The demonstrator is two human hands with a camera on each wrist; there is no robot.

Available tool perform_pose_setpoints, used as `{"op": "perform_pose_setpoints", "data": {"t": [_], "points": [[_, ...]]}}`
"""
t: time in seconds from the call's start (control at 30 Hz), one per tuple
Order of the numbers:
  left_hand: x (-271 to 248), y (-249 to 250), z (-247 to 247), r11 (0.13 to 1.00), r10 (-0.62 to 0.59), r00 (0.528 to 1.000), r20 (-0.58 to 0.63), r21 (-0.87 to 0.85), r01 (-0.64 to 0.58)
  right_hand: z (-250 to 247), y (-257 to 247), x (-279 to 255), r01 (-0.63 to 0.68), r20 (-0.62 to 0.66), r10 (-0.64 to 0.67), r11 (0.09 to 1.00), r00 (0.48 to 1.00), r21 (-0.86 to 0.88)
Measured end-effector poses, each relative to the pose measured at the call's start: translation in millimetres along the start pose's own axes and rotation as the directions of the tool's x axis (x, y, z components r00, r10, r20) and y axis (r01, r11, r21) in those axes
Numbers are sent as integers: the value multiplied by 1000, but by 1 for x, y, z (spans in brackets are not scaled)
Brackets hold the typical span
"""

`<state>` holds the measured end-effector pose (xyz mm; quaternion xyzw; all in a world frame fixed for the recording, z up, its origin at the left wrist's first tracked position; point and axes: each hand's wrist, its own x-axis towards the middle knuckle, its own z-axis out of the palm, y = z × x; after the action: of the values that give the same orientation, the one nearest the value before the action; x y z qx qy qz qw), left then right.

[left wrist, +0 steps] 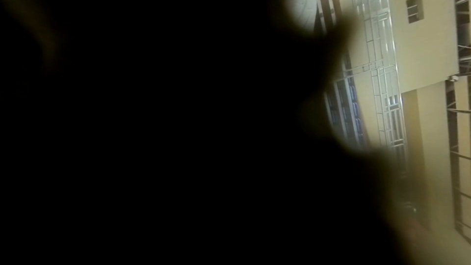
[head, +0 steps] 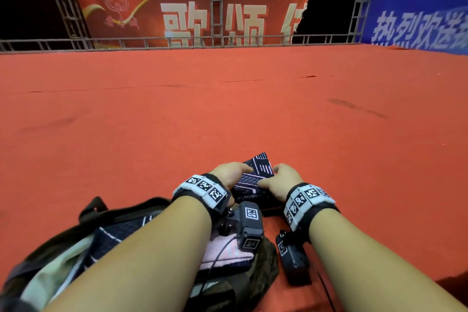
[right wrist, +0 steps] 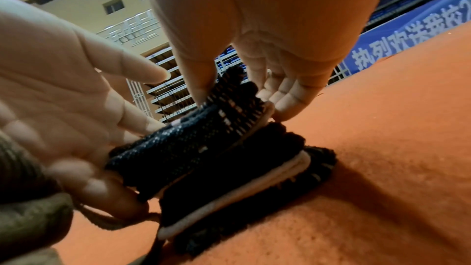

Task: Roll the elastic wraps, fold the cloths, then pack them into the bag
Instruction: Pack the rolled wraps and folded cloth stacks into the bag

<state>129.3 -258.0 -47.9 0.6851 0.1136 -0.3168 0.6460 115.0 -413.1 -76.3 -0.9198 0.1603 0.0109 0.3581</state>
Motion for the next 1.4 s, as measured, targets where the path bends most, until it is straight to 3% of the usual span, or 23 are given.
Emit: {"op": "perform_pose_setpoints", "data": {"t": [0.1,0.33,0.43,0.53,0.67,0.77,0.97,1.2,1.4], "points": [[-1,-1,1,1000,29,1000,-7,-11,-30,-2,0,-2,62,26,-61,997,998,-54],[2,-2,1,999,41,999,-5,-12,-41,-5,-5,-6,61,6,-61,998,998,-25],[6,-2,-2,999,33,999,-4,4,-33,-6,-9,-8,94,18,-97,986,995,135],[30,-5,-10,999,26,1000,11,23,-26,-8,-14,-9,47,36,-59,962,998,269],[48,-8,-18,999,18,1000,2,40,-18,-4,-14,-5,-56,199,-21,925,980,376],[10,0,-6,999,52,998,-35,1,-52,-4,-16,-4,-47,207,-45,907,977,419],[-17,20,3,983,175,972,-155,-19,-180,-35,-28,-23,-8,113,-78,789,991,614],[-60,34,6,941,327,943,-63,-67,-331,-81,-47,-62,115,0,-178,635,984,764],[-124,50,-6,896,442,895,54,-65,-439,-107,-71,-103,97,32,-213,569,977,816]]}}
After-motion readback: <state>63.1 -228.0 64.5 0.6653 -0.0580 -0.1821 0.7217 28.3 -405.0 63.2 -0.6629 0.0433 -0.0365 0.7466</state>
